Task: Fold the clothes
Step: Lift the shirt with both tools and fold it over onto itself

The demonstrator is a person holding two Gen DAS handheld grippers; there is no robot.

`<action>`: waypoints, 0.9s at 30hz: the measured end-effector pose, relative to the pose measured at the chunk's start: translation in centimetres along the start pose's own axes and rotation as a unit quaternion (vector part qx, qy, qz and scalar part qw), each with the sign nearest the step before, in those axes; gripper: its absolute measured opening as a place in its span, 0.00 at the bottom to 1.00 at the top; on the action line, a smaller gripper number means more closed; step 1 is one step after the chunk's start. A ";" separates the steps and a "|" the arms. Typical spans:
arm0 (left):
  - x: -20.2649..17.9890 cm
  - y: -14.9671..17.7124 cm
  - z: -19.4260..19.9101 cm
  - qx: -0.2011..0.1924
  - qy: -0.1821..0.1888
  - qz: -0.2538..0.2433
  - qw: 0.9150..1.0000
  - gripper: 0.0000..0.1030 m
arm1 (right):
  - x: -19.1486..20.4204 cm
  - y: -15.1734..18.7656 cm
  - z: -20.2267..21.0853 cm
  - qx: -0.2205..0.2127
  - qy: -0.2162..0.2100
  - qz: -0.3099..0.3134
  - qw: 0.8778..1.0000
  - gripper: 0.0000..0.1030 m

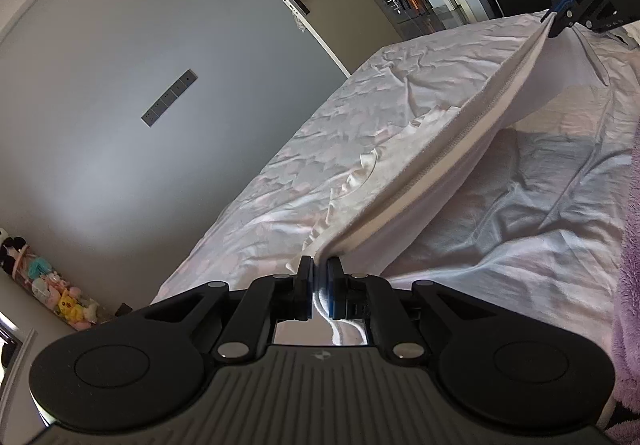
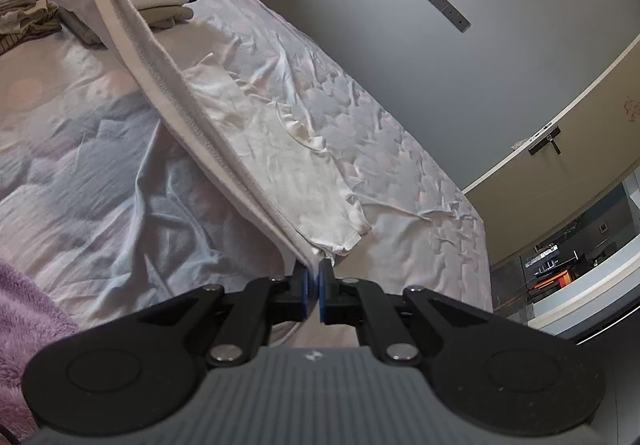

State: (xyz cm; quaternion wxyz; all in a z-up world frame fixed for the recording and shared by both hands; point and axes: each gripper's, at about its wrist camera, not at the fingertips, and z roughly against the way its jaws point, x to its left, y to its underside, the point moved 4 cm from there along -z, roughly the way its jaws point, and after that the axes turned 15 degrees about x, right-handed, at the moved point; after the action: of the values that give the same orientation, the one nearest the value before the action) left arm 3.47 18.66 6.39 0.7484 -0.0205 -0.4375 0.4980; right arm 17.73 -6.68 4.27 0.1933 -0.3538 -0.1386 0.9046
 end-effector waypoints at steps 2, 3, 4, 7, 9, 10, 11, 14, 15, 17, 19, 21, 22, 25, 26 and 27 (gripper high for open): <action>-0.4 0.3 1.0 -0.003 -0.007 -0.012 1.000 0.05 | 0.0 0.5 1.3 -0.009 0.000 -0.002 1.000 0.05; -0.7 0.6 1.6 -0.004 -0.010 -0.018 1.000 0.05 | 0.1 0.8 2.0 -0.013 0.001 0.001 1.000 0.05; -1.0 0.9 2.1 -0.004 -0.010 -0.022 1.000 0.04 | 0.3 1.1 2.7 -0.016 0.003 0.004 1.000 0.05; -1.9 1.9 3.6 -0.007 -0.009 -0.034 0.999 0.04 | 0.8 2.4 4.3 -0.023 -0.003 0.001 1.000 0.05; -2.6 2.6 4.6 -0.009 -0.002 -0.036 0.999 0.04 | 1.2 3.4 5.3 -0.025 -0.010 -0.004 1.000 0.05; -2.9 3.0 5.1 -0.009 0.001 -0.038 0.999 0.04 | 1.5 3.9 5.8 -0.027 -0.011 -0.001 1.000 0.05; -3.2 3.4 5.6 -0.008 0.003 -0.043 0.999 0.04 | 1.9 4.5 6.4 -0.028 -0.012 0.002 1.000 0.05; -4.6 4.7 6.9 -0.001 0.012 -0.062 0.998 0.04 | 2.9 6.2 8.1 -0.029 -0.028 0.008 0.999 0.05; -5.1 5.1 7.2 0.003 0.017 -0.069 0.997 0.04 | 3.3 6.7 8.5 -0.027 -0.032 0.014 0.999 0.05; -6.2 5.8 7.5 0.012 0.024 -0.087 0.996 0.04 | 4.5 7.8 9.0 -0.022 -0.034 0.030 0.999 0.05; -7.0 6.0 7.1 0.020 0.026 -0.104 0.994 0.04 | 5.3 8.4 8.9 -0.017 -0.032 0.045 0.998 0.05; -7.2 5.8 6.1 0.027 0.025 -0.109 0.993 0.04 | 5.6 8.4 8.5 -0.012 -0.026 0.053 0.998 0.05; -7.1 5.6 5.6 0.029 0.026 -0.107 0.993 0.04 | 5.5 8.3 8.3 -0.010 -0.024 0.055 0.998 0.05; -6.1 4.3 3.8 0.035 0.020 -0.106 0.994 0.04 | 4.8 7.1 7.3 -0.009 -0.019 0.057 0.998 0.05; -5.8 3.9 3.2 0.037 0.017 -0.107 0.993 0.04 | 4.5 6.6 7.0 -0.009 -0.016 0.059 0.998 0.05; -5.4 3.4 2.5 0.040 0.014 -0.108 0.993 0.04 | 4.2 6.0 6.6 -0.009 -0.012 0.062 0.998 0.05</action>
State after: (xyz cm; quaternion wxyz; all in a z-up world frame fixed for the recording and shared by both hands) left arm -1.36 15.21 2.94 0.8040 0.0493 -0.4065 0.4312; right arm 8.79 -10.90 4.14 0.1317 -0.3524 -0.1268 0.9178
